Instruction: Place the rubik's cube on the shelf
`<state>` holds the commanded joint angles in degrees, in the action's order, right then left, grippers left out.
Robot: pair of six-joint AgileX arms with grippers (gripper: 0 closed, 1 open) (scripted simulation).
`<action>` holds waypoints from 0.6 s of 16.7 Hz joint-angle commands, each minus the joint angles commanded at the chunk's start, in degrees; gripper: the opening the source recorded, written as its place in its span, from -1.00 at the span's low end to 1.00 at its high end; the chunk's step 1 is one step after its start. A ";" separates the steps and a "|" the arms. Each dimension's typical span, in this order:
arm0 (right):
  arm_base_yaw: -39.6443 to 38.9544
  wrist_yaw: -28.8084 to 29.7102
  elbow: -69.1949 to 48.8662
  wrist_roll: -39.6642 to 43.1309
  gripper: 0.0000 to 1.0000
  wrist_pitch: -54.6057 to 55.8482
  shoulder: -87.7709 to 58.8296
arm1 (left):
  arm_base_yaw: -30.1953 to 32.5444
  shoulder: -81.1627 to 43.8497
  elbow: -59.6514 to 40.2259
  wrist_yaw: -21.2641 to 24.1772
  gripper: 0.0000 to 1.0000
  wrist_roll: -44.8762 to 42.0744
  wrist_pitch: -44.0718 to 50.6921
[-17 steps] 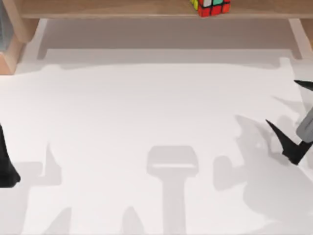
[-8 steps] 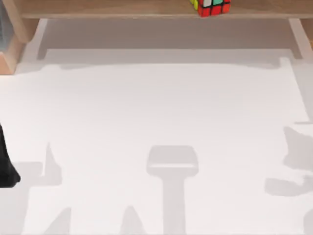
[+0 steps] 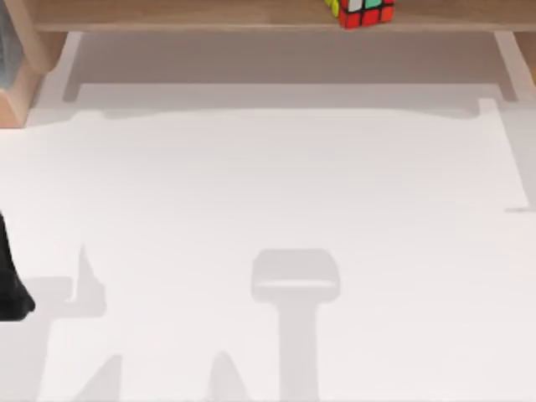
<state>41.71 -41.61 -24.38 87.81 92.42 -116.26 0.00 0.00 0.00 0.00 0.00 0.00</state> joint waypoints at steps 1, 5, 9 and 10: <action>0.69 0.41 -0.31 0.68 1.00 0.06 -0.22 | 0.00 0.00 0.00 0.00 1.00 0.00 0.00; 1.12 0.68 -0.51 1.09 1.00 0.06 -0.37 | 0.00 0.00 0.00 0.00 1.00 0.00 0.00; 0.40 1.35 -1.23 1.08 1.00 -0.57 -0.47 | 0.00 0.00 0.00 0.00 1.00 0.00 0.00; -0.24 2.05 -2.18 1.11 1.00 -1.20 -0.81 | 0.00 0.00 0.00 0.00 1.00 0.00 0.00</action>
<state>41.47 -39.56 -26.56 88.92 91.22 -117.07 0.00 0.00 0.00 0.00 0.00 0.00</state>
